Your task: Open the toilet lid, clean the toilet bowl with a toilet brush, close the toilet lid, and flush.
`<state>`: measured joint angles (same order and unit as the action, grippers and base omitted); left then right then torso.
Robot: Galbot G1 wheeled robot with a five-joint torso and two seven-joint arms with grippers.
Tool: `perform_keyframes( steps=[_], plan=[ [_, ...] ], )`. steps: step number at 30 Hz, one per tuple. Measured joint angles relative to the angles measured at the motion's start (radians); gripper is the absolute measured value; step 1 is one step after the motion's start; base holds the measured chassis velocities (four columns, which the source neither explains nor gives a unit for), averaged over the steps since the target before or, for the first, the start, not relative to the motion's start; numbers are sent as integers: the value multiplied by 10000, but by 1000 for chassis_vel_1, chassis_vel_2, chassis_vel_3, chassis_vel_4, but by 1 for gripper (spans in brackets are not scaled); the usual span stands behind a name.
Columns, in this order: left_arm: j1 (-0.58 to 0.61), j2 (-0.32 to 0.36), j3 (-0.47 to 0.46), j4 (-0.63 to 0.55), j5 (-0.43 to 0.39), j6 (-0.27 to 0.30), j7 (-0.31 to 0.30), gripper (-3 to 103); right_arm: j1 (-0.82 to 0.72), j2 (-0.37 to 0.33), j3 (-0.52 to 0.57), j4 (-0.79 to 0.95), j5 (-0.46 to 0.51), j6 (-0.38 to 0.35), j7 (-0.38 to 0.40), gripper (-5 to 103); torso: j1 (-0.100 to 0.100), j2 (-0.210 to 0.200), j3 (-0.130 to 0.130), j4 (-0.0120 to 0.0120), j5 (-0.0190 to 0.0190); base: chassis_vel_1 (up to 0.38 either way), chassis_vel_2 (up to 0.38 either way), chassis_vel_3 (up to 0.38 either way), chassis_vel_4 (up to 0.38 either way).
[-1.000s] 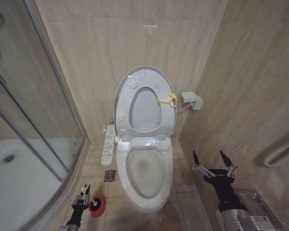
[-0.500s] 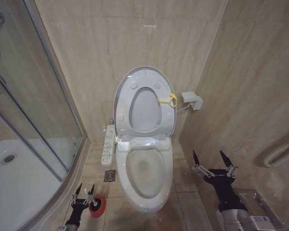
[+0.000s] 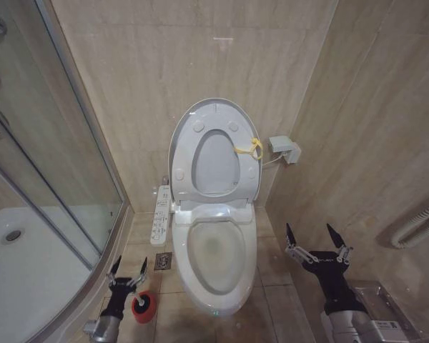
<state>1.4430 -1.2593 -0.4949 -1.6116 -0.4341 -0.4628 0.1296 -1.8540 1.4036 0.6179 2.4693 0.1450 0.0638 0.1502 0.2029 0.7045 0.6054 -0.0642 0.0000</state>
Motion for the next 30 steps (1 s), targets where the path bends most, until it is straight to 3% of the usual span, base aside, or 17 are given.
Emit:
perform_keyframes(
  steps=[1, 2, 6, 14, 16, 19, 30],
  plan=[
    [311, -7, -25, -832, 82, 450, -194, 100, 0, 0, 0, 0, 0, 0, 0, 100, 0, 0, 0, 0, 1, 0, 0, 0, 0],
    [311, -7, -25, -832, 82, 450, -194, 100, 0, 0, 0, 0, 0, 0, 0, 100, 0, 0, 0, 0, 1, 0, 0, 0, 0],
    [1538, -3, -137, -3336, 252, 1572, -503, 100, 0, 0, -1, 0, 0, 0, 0, 100, -1, 0, 0, 1, 3, 0, 0, 0, 0],
    [3234, -248, -710, -6055, 1211, 2631, -1356, 100, -1, 0, -1, 0, 0, 0, -1, 100, -1, 0, 0, 1, 0, 0, 0, 0, 0],
    [3338, -263, -745, -6208, 1279, 2686, -1405, 100, 0, 0, 0, 0, 0, 0, 1, 100, -1, 0, -1, 1, 1, 0, 0, 0, 0],
    [4200, -522, -1031, -7452, 2002, 2974, -1660, 100, 0, 0, -1, 0, 0, 0, 0, 100, -1, 1, -1, 1, 2, 0, 0, 0, 0],
    [5069, -1038, -935, -8650, 2974, 2847, -1603, 100, 0, 0, 0, 0, 0, 0, 0, 100, 0, 1, 0, 1, 0, 0, 0, 0, 0]
  ],
)
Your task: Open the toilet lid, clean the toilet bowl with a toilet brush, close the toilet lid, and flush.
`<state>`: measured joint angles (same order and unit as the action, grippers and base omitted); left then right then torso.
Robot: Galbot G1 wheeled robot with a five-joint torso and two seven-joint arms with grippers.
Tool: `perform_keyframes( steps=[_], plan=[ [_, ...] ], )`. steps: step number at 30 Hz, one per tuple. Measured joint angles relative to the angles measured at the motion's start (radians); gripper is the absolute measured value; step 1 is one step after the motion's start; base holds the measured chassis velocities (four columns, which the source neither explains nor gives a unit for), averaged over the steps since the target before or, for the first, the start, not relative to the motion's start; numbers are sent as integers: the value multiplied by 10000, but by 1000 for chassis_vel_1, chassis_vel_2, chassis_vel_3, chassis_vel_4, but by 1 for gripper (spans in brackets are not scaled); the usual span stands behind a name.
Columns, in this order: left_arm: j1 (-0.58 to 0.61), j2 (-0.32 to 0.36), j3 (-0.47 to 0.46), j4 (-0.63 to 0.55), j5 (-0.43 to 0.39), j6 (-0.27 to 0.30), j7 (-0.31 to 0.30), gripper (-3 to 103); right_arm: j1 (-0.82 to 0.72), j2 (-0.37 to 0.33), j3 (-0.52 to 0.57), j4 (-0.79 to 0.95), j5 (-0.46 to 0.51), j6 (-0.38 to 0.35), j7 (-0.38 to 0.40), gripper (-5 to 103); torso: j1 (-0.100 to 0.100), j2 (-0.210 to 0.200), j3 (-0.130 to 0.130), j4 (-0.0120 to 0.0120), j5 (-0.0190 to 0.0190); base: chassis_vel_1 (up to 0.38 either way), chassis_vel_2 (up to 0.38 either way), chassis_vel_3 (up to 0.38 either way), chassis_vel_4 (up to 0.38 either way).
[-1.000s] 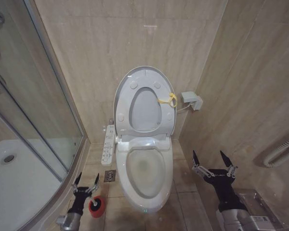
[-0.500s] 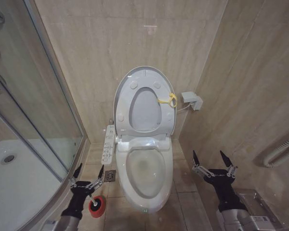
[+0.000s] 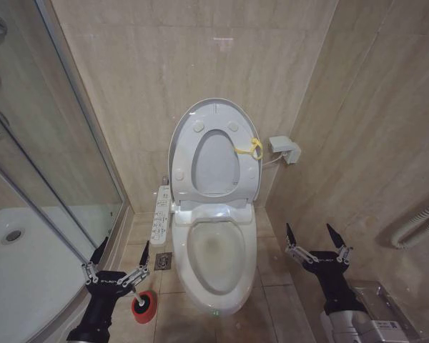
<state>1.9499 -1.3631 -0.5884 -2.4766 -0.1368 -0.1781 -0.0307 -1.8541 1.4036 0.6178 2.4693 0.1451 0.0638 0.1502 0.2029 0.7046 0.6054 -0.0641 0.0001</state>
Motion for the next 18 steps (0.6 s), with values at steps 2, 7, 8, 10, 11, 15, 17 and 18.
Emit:
perform_keyframes(
  steps=[2, 7, 8, 10, 11, 15, 17, 18],
  plan=[
    [236, -105, 53, -233, 120, -9, -2, 100, 0, 0, 0, 0, 0, 0, 0, 100, 0, 0, 0, 0, 1, 0, 0, 0, 0],
    [522, -257, 145, -323, 315, -10, -9, 100, 0, 0, 0, 0, 0, 0, 0, 100, 0, 0, 0, 0, 0, 0, 0, 0, 0],
    [594, -302, 210, -322, 404, -14, -52, 100, 0, 0, 0, 0, 0, 0, 0, 100, 0, 0, 0, 0, 0, 0, 0, 0, 0],
    [743, -390, 350, -322, 584, -20, -185, 100, 0, 0, 0, 0, 0, 0, 0, 100, 0, 0, 0, 0, 0, 0, 0, 0, 0],
    [743, -390, 350, -322, 584, -20, -185, 100, 0, 0, 0, 0, 0, 0, 0, 100, 0, 0, 0, 0, 0, 0, 0, 0, 0],
    [826, -444, 423, -309, 710, -27, -256, 100, 0, 0, 0, 0, 0, 0, 0, 100, 0, 0, 0, 0, 0, 0, 0, 0, 0],
    [826, -446, 427, -295, 717, -32, -261, 100, 0, 0, 0, 0, 0, 0, 0, 100, 0, 0, 1, 1, 0, 0, 0, 0, 0],
    [825, -446, 428, -291, 717, -34, -261, 100, 0, 0, 0, 0, 0, 0, 0, 100, 0, 0, 1, 0, 0, 0, 0, 0, 0]
  ],
)
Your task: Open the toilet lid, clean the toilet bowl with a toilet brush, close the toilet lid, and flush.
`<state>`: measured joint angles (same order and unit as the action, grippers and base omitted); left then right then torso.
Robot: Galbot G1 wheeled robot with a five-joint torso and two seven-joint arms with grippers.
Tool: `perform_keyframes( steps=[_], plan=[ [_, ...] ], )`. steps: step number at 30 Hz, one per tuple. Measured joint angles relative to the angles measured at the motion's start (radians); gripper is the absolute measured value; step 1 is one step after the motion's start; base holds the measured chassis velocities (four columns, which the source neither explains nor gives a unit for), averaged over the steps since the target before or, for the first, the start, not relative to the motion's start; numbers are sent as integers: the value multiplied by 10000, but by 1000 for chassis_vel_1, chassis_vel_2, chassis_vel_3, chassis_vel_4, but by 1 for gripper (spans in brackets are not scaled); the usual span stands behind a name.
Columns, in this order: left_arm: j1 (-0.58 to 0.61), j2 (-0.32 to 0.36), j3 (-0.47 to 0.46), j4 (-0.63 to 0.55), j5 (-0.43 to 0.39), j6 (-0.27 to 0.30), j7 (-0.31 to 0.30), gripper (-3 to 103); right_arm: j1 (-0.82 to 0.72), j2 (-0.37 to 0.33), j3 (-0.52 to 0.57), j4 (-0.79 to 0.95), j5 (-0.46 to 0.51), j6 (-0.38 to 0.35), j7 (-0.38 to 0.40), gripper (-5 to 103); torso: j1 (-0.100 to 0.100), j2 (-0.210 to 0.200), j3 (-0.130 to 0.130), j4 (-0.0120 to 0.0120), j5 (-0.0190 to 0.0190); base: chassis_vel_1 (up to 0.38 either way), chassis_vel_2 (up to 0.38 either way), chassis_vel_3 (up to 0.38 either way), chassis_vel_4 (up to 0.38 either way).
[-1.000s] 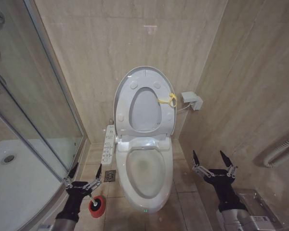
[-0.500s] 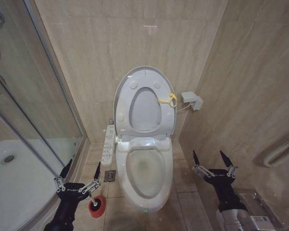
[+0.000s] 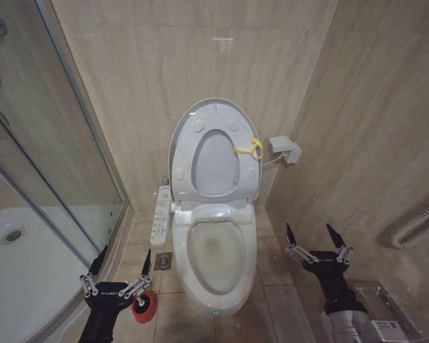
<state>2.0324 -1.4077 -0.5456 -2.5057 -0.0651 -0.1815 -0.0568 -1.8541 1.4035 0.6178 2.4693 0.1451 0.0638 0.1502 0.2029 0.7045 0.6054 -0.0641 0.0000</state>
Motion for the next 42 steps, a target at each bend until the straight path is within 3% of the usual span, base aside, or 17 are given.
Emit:
perform_keyframes(
  steps=[42],
  plan=[
    [-38, 15, -6, 56, -35, -20, 8, 100, 0, 0, 0, 0, 0, 0, 0, 100, 0, 0, 0, 0, 0, 0, 0, 0, 0]
  ],
)
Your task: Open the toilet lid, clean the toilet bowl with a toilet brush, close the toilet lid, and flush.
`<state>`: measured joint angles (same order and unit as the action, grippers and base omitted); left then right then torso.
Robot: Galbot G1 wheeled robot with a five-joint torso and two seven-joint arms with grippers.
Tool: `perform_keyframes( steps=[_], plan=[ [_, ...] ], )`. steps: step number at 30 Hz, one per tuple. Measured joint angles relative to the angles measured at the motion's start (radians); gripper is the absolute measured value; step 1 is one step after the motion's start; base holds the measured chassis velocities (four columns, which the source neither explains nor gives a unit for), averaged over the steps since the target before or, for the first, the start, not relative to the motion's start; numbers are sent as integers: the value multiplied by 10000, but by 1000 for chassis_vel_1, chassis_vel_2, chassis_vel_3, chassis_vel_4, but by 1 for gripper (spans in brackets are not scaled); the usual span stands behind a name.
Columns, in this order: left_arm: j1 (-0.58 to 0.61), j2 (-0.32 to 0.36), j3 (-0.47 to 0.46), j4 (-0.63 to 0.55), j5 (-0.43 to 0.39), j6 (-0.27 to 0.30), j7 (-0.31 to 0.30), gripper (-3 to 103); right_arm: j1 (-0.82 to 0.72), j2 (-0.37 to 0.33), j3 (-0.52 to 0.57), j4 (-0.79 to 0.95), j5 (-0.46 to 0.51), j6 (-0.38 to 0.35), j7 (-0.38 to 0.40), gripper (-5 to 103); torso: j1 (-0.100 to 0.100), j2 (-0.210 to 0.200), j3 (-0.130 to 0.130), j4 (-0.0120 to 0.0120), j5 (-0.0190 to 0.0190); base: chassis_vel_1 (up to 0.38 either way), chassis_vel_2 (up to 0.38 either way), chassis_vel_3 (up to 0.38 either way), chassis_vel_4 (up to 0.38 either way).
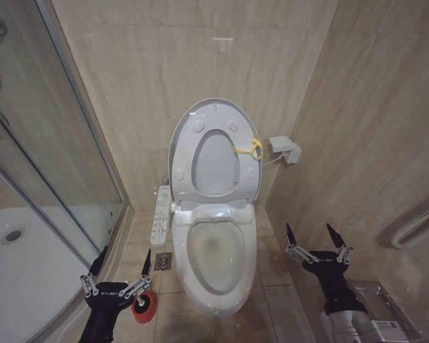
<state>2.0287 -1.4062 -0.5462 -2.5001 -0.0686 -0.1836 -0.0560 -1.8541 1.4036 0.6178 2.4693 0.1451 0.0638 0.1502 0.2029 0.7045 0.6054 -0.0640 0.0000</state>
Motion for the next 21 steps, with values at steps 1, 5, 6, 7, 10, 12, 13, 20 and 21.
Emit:
perform_keyframes(
  steps=[1, 5, 6, 7, 10, 12, 13, 20, 21],
  plan=[
    [0, 0, 0, 1, 0, 0, 0, 100, 0, 0, 0, 0, 1, 0, 0, 100, 0, 0, 0, 0, 0, 0, 0, 0, 0],
    [0, 0, 0, 1, -1, 0, 0, 100, 33, -20, 5, -1, 28, -70, -5, 100, 0, 0, 0, 0, 0, 0, 0, 0, 0],
    [0, 0, 0, 1, -1, 0, 0, 100, 33, -20, 5, -1, 28, -70, -5, 100, 0, 0, 0, 0, 0, 0, 0, 0, 0],
    [0, 1, 0, 1, -1, 0, 0, 100, 66, -43, 17, -16, 85, -159, -7, 100, 0, 0, 0, 1, 0, 0, 0, 0, 0],
    [-1, 1, 0, 2, -1, 0, 1, 100, 295, -180, 75, -97, 498, -657, -43, 100, 0, 0, 0, -1, -2, 0, 0, 0, 0],
    [0, 1, -1, 2, -1, -1, 1, 100, 470, -282, 128, -175, 826, -1048, -80, 100, 0, 0, 0, 1, 0, 0, 0, 0, 0],
    [-1, 1, -1, 2, -1, -1, 1, 100, 648, -369, 175, -244, 1111, -1397, -114, 100, 0, 0, 0, 1, 0, 0, 0, 0, 0],
    [-1, 1, -1, 3, -1, -1, 1, 100, 1570, -922, 455, -654, 2814, -3448, -319, 100, 1, -1, 1, 3, 2, 0, 0, 0, 0],
    [-1, 1, -1, 3, -1, -1, 1, 100, 1570, -922, 455, -654, 2814, -3448, -319, 100, 1, -1, 1, 3, 2, 0, 0, 0, 0]
  ],
)
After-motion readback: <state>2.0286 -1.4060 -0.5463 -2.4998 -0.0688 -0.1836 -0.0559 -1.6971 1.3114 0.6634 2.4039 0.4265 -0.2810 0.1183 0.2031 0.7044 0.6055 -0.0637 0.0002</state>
